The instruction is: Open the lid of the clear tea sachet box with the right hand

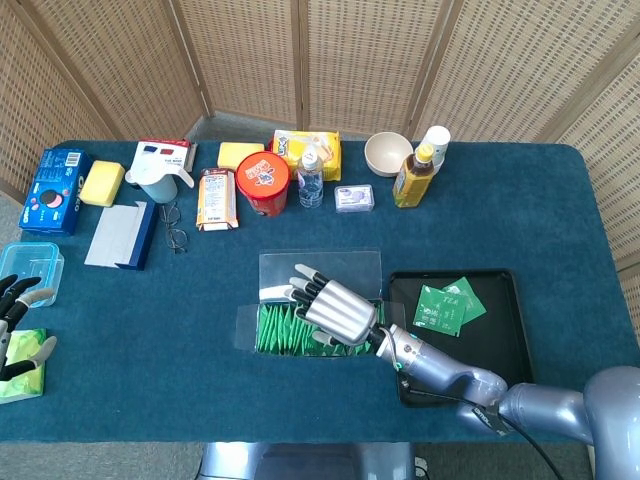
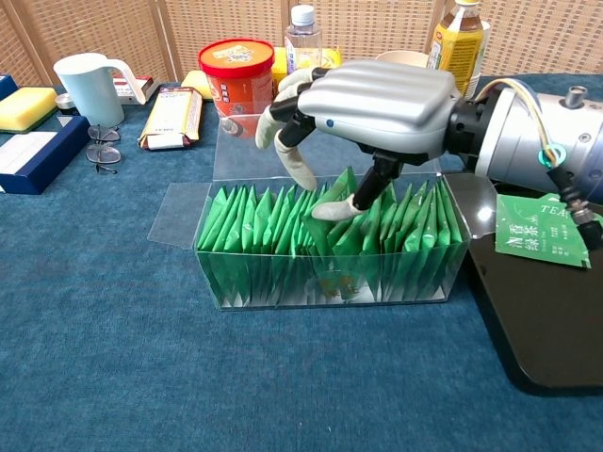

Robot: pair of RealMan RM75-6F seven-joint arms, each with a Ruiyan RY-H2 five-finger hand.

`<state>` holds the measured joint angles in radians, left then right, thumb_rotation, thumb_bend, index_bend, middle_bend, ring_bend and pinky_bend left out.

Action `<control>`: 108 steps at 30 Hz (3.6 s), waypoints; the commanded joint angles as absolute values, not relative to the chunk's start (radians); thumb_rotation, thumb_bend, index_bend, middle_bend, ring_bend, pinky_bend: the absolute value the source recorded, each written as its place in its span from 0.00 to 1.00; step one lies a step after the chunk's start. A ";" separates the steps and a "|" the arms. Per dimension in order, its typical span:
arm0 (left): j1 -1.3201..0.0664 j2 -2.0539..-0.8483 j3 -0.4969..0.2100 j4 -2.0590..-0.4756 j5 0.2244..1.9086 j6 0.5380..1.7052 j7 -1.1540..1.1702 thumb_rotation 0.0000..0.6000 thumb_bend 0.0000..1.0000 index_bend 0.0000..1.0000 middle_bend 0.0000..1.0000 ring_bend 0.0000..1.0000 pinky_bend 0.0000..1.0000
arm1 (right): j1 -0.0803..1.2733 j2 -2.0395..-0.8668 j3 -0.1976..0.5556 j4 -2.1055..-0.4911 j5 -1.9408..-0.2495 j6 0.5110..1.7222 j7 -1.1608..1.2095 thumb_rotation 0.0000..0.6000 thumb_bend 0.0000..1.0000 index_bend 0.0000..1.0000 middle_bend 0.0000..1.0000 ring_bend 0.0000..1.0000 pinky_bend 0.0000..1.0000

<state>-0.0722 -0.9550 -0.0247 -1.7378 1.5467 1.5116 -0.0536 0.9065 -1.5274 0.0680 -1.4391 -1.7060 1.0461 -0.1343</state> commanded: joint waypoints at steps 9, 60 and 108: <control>-0.071 -0.956 -0.024 -1.736 1.548 1.512 -0.058 1.00 0.27 0.24 0.16 0.08 0.25 | 0.904 -1.529 0.071 -1.447 -1.697 1.041 -0.146 0.89 0.31 0.51 0.26 0.18 0.09; -0.069 -0.963 -0.029 -1.727 1.553 1.525 -0.066 1.00 0.27 0.24 0.16 0.06 0.25 | 0.885 -1.428 0.092 -1.541 -1.670 1.062 -0.116 1.00 0.60 0.73 0.34 0.21 0.11; -0.044 -0.954 -0.012 -1.782 1.587 1.563 -0.037 1.00 0.27 0.24 0.16 0.06 0.25 | 0.513 -1.237 -0.002 -1.360 -1.610 1.327 0.175 1.00 0.60 0.63 0.30 0.19 0.09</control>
<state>-0.0444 -0.9545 -0.0120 -1.7813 1.5864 1.5624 -0.0369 0.5137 -1.2319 0.0001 -1.3648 -1.6070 1.3311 0.1730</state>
